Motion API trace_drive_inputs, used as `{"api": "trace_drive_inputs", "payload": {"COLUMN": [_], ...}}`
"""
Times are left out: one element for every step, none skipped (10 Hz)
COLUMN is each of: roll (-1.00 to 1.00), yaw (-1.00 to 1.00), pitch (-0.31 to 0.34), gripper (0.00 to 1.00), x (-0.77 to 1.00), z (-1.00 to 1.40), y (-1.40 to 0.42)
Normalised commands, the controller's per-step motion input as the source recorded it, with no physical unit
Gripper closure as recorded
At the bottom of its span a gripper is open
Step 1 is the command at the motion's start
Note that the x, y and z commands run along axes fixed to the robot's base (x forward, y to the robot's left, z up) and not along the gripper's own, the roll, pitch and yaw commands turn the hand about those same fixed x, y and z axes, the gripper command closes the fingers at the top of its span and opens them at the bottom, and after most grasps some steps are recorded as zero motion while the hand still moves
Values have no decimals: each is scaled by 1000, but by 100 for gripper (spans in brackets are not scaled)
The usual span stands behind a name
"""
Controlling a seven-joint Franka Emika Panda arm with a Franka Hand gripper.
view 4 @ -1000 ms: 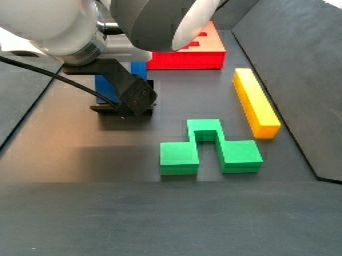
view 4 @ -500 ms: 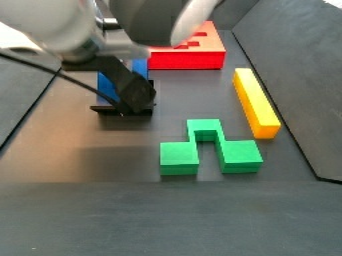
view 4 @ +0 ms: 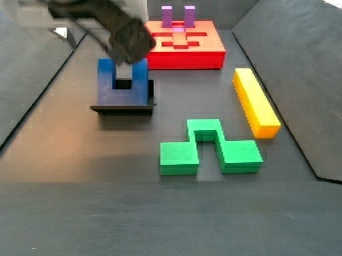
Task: Pick up the blue object. Move up. Place the blue object on the fixture. Regrasp the blue object. Move to above the board. Insert the blue object.
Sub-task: Regrasp the blue object.
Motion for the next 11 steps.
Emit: {"api": "trace_drive_inputs", "payload": {"roll": [1000,1000,1000,1000,1000,1000,1000,1000,1000,1000,1000], "yaw": [206,226,197,191,129,86,46,0,0,0,-114], "pitch": [0,0,0,0,0,0,0,0,0,0,34], "gripper": [0,0,0,0,0,0,0,0,0,0,0], "x": [0,0,66,117,189,191,214,217,249,246,317], "z": [0,0,0,0,0,0,0,0,0,0,0], "y": [-143,-103,-60,-23,0,0,0,0,-11,-117,-183]}}
